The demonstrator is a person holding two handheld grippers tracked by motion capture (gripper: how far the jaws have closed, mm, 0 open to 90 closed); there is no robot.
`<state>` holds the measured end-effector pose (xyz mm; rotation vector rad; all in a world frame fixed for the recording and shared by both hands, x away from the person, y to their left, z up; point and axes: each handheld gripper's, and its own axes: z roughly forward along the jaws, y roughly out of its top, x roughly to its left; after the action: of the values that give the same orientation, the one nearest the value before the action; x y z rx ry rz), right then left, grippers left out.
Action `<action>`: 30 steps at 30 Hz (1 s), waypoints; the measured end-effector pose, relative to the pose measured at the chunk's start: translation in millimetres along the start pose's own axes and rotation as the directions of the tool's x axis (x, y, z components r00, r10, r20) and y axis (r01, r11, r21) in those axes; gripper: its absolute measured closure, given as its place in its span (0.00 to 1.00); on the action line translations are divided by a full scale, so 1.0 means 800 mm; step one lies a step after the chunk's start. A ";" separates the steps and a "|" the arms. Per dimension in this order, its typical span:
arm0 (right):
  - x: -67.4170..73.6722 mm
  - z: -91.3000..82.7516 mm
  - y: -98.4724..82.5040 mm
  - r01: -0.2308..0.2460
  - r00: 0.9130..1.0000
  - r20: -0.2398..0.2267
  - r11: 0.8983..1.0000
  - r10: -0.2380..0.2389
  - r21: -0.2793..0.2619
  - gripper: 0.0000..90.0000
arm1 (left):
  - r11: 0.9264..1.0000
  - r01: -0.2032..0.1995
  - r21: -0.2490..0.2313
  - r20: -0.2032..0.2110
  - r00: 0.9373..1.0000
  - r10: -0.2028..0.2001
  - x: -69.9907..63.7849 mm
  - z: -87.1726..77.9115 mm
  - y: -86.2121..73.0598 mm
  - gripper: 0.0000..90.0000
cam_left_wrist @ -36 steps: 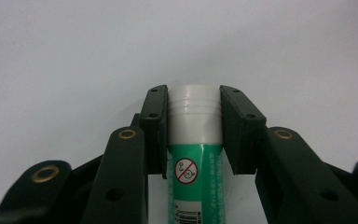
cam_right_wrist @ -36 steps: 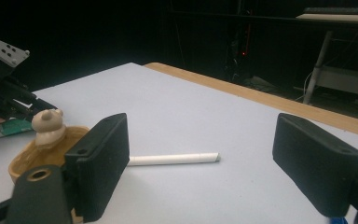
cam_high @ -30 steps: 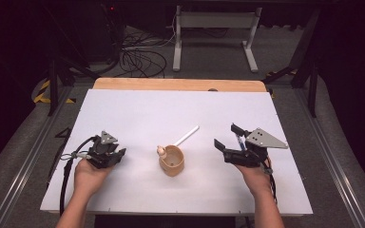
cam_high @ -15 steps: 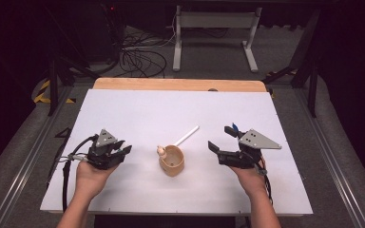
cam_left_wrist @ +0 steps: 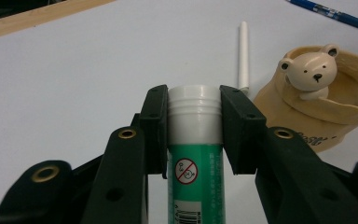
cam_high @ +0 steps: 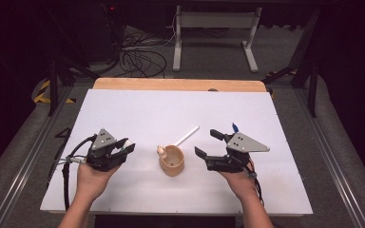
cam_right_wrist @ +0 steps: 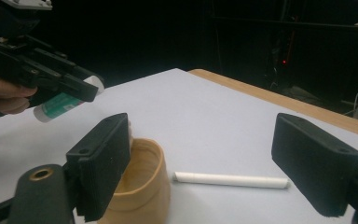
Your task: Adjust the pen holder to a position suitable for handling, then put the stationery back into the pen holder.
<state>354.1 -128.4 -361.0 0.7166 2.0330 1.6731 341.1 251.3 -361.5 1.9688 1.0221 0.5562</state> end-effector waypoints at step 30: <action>0.062 0.034 0.004 -0.006 0.987 -0.163 1.000 0.007 0.006 0.30 | 0.986 -0.019 -0.168 0.136 0.990 0.042 -0.044 -0.020 0.019 0.72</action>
<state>332.4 -76.2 -362.9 0.6056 2.1486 1.7824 316.6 224.9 -340.1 1.8501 0.8339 0.4973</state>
